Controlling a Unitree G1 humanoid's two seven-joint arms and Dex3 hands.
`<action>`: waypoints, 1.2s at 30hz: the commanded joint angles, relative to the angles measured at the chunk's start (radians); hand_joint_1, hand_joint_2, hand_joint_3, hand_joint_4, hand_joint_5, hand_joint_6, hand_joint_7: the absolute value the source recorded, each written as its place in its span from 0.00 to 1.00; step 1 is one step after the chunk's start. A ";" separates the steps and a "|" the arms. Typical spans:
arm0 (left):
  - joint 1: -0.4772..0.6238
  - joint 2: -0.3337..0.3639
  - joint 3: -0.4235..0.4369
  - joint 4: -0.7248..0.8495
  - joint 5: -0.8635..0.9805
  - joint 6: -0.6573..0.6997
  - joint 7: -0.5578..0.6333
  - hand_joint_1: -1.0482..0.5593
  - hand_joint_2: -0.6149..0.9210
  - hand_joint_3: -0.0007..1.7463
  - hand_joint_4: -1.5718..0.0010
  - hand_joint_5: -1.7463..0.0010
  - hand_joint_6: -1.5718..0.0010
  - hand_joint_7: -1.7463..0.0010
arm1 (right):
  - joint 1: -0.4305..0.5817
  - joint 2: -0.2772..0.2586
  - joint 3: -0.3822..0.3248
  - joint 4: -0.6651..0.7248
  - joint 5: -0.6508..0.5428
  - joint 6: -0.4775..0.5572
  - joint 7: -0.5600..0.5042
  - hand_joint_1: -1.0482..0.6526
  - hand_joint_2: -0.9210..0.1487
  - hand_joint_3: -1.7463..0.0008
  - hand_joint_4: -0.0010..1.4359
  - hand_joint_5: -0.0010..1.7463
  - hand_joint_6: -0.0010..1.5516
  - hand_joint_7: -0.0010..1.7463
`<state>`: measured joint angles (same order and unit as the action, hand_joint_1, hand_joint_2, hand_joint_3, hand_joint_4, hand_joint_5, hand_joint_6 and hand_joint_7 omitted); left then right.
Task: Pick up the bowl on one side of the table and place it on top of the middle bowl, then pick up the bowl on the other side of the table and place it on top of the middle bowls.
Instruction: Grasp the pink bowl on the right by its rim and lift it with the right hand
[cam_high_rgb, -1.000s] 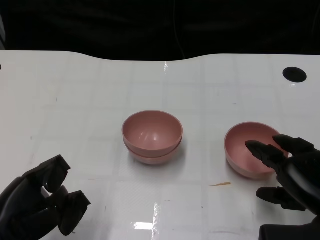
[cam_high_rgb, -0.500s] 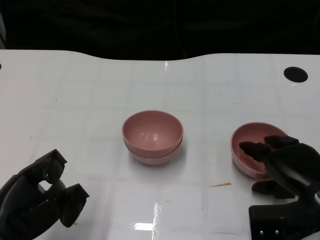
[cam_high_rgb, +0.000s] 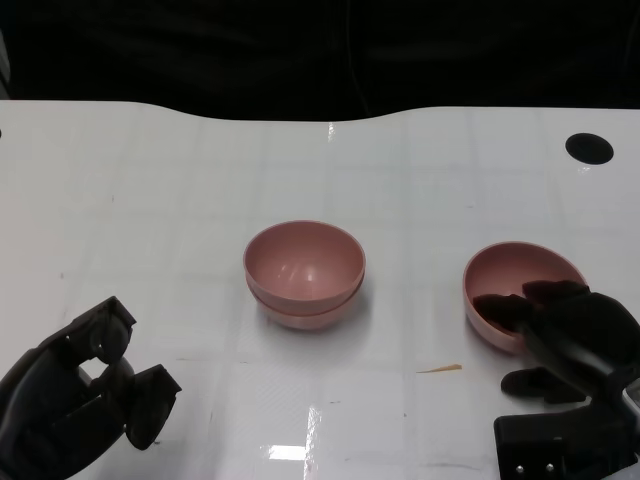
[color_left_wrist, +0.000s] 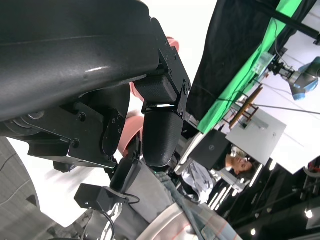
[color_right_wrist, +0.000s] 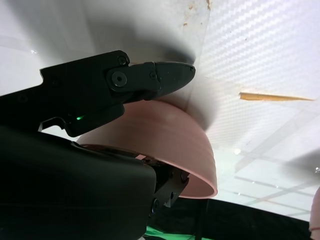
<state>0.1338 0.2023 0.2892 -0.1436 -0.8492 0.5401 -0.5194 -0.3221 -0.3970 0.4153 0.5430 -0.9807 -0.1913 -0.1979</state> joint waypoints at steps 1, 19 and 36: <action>0.009 0.003 0.010 -0.025 -0.001 0.010 0.025 0.68 1.00 0.86 0.29 0.00 0.47 0.00 | -0.029 -0.029 0.024 0.050 0.008 -0.018 -0.037 0.31 0.00 0.90 0.46 0.04 0.39 0.03; 0.005 0.002 0.000 -0.016 0.026 -0.016 0.017 0.69 1.00 0.87 0.29 0.00 0.46 0.00 | -0.117 -0.012 0.093 0.266 0.077 -0.212 -0.271 0.48 0.00 0.84 0.53 0.87 0.41 0.82; 0.005 -0.001 0.001 -0.044 0.022 0.006 0.037 0.70 1.00 0.87 0.28 0.00 0.47 0.00 | -0.147 -0.061 0.067 0.234 0.139 -0.311 -0.321 0.47 0.00 0.83 0.54 1.00 0.33 1.00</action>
<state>0.1368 0.1907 0.2854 -0.1908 -0.8293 0.5486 -0.4768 -0.4704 -0.4252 0.5041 0.8081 -0.8629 -0.4949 -0.5204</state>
